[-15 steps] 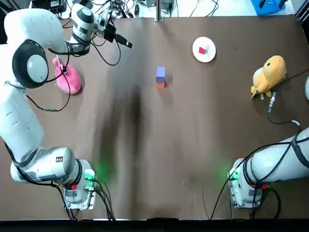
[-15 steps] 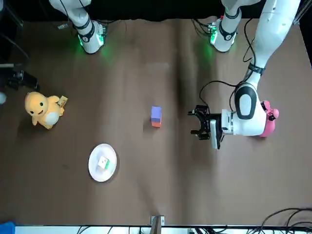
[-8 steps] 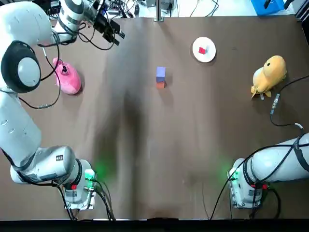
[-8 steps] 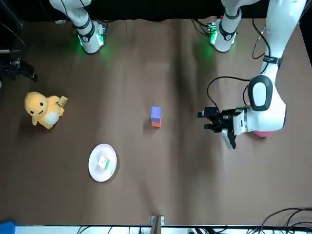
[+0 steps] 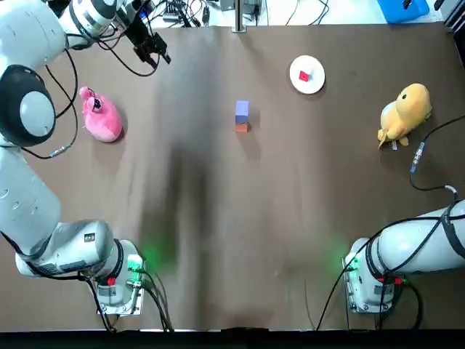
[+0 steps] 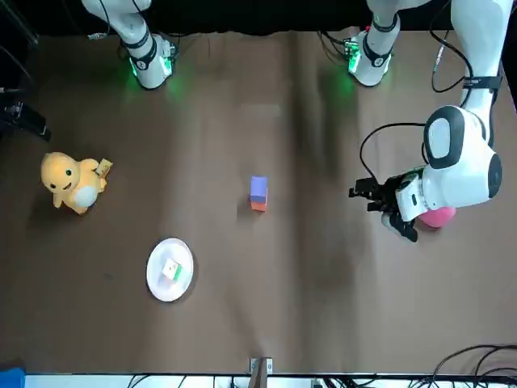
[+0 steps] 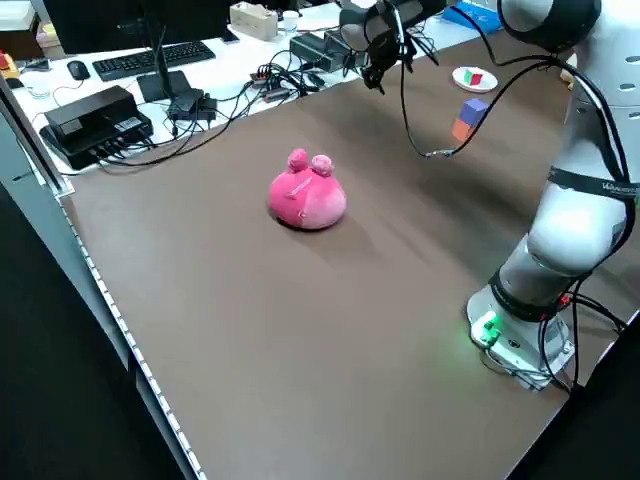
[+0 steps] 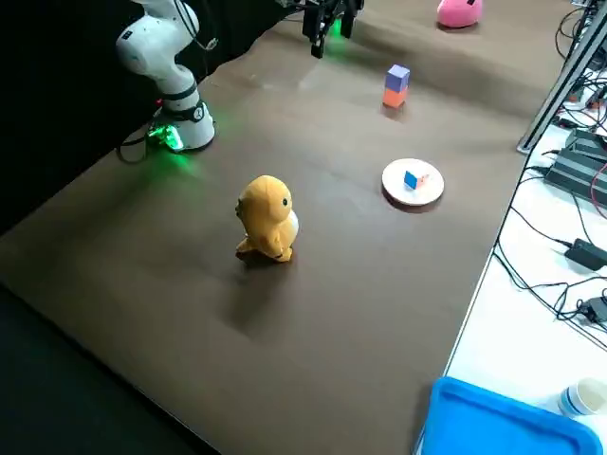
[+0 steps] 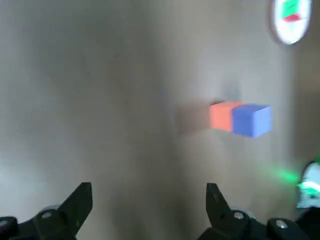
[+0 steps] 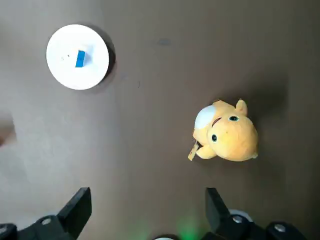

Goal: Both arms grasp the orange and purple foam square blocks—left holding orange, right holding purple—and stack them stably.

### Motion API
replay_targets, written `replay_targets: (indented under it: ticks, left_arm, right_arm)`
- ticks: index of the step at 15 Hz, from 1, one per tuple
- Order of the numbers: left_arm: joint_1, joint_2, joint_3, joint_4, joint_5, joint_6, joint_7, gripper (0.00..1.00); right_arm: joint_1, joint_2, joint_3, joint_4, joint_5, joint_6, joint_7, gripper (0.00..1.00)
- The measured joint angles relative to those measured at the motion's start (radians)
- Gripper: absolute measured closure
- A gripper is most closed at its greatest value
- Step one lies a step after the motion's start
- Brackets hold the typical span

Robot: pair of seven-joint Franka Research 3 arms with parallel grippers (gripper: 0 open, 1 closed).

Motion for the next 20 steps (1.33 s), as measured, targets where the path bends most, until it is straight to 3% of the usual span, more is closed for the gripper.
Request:
replay_targets:
  ticks: [7,10,14,18,20]
  left_arm:
    - [0.001,-0.060,0.050,0.012,0.312,0.001,-0.053,0.00]
    - [0.001,-0.092,0.059,0.065,0.443,-0.058,-0.123,0.00]
    - [-0.010,-0.134,0.046,0.216,0.502,-0.299,-0.293,0.00]
    - [-0.031,-0.150,0.015,0.376,0.510,-0.458,-0.394,0.00]
    - [-0.034,-0.156,0.015,0.409,0.514,-0.480,-0.401,0.00]
  right_arm:
    - [0.000,0.000,0.001,0.000,0.006,0.011,0.025,0.00]
    - [0.000,0.000,0.002,0.000,0.007,0.010,0.025,0.00]
    - [0.000,0.000,0.002,0.000,0.007,0.010,0.025,0.00]
    - [0.000,0.000,0.004,-0.001,0.007,0.009,0.025,0.00]
    - [0.000,0.000,0.006,-0.001,0.008,0.009,0.025,0.00]
